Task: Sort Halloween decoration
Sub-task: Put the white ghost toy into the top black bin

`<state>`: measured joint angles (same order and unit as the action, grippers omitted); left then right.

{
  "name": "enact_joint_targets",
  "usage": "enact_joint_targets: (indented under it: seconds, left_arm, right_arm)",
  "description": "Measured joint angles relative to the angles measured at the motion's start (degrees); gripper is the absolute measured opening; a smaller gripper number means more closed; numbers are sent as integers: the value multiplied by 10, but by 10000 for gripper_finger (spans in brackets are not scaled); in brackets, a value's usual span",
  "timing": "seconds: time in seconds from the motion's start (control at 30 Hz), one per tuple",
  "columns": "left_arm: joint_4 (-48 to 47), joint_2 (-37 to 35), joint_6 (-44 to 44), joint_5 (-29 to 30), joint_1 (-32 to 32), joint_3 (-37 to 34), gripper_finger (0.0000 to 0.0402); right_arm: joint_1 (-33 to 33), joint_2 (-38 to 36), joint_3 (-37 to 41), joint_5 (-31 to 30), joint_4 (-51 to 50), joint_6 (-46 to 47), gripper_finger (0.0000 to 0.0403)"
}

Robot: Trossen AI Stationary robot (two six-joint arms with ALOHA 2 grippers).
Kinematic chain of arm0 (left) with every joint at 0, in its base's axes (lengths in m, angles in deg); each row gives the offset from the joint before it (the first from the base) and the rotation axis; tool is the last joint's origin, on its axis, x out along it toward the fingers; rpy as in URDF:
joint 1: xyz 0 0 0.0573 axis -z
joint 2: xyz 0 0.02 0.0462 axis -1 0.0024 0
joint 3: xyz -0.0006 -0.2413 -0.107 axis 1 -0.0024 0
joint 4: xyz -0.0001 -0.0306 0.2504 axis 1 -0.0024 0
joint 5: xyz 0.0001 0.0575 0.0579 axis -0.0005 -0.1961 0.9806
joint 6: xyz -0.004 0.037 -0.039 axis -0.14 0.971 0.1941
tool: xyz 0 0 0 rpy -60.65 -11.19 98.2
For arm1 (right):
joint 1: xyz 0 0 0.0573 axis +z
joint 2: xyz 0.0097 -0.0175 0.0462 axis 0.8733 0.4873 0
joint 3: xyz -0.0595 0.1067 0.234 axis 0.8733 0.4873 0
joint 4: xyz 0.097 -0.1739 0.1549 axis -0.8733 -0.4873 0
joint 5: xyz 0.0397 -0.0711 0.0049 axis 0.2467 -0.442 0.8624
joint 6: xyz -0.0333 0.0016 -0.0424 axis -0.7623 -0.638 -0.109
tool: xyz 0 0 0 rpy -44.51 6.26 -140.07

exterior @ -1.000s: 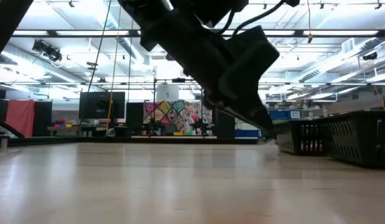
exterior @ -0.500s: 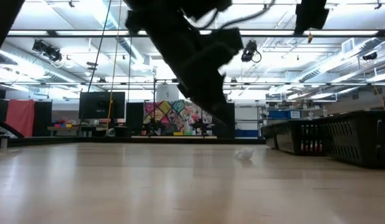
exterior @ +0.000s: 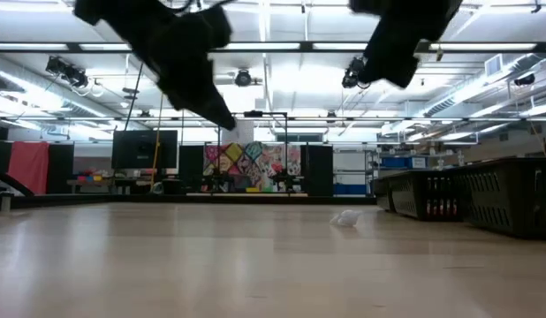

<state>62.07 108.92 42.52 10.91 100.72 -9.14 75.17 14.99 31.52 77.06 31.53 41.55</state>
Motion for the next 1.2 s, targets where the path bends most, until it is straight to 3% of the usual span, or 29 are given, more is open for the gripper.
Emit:
enact_joint_targets:
  seconds: [0.23,0.43,0.6,0.73,1.07,1.2]
  left_arm:
    - [-6,-106,-18,26,0,-50,0]
    - [-41,-149,9,39,0,-58,0]
    - [-39,-167,22,35,4,-59,0]
    - [-43,-185,29,32,6,-58,0]
    - [-37,-206,34,30,4,-51,0]
    - [-49,-211,35,29,6,-52,0]
  right_arm:
    - [2,153,-84,36,-48,-23,170]
    - [3,246,-152,45,-72,-60,222]
    - [2,268,-151,7,-87,-64,276]
    - [1,265,-149,-32,-104,-74,296]
    - [-2,285,-148,-29,-77,-100,277]
    - [-3,284,-141,-53,-67,-105,272]
